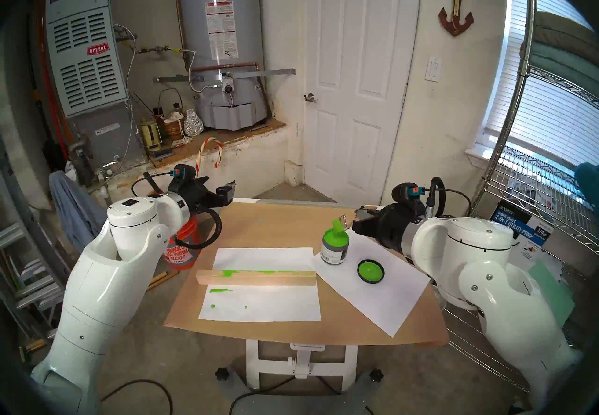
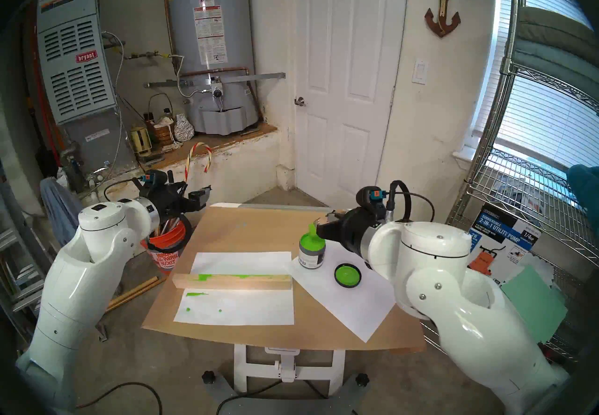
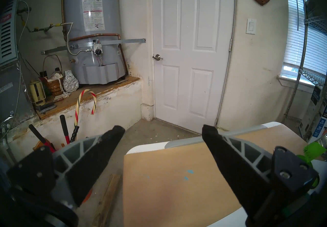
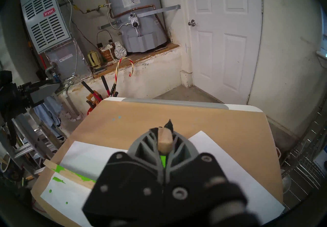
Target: Pick up brush, dip the brush into paint, and paint the wood
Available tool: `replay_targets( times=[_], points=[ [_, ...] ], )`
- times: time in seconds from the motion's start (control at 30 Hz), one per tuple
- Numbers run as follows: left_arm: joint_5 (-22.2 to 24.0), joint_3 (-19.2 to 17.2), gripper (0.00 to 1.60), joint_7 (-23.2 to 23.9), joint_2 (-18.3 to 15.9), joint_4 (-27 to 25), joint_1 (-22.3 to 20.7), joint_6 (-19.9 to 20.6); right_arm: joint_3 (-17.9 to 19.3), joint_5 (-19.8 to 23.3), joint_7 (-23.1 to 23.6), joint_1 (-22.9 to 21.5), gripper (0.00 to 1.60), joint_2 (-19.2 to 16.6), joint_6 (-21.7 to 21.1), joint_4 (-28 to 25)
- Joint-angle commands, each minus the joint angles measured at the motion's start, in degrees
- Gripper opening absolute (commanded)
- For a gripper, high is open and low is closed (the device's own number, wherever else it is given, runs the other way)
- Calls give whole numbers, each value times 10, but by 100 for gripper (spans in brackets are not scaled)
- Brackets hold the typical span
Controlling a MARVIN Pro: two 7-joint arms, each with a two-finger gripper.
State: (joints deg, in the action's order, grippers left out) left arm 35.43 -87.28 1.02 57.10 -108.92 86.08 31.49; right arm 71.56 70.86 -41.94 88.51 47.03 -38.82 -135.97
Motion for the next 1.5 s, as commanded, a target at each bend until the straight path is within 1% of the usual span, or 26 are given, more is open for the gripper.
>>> replay_targets(
  times=[0.0, 0.2, 0.47, 0.57, 0.67, 1.03, 1.23, 1.47],
  points=[
    [1, -5, 160, 0, -1, -10, -5, -1, 1, -5, 6, 13, 0, -7, 6, -6],
    [1, -5, 160, 0, -1, -10, -5, -1, -10, -12, 9, 7, 0, -1, 7, 1],
    [1, -5, 160, 0, -1, -9, -5, -1, -37, -21, 0, -33, 0, 17, -10, 22],
    [1, -5, 160, 0, -1, -9, -5, -1, -47, -24, -4, -48, 0, 25, -17, 39],
    [1, -5, 160, 0, -1, -9, -5, -1, -52, -25, -5, -57, 0, 30, -22, 52],
    [1, -5, 160, 0, -1, -9, -5, -1, -93, -45, -3, -94, 0, 54, -41, 86],
    [1, -5, 160, 0, -1, -9, -5, -1, -107, -55, -4, -106, 0, 63, -45, 103],
    [1, -5, 160, 0, -1, -9, -5, -1, -108, -64, 5, -107, 0, 61, -38, 115]
  ],
)
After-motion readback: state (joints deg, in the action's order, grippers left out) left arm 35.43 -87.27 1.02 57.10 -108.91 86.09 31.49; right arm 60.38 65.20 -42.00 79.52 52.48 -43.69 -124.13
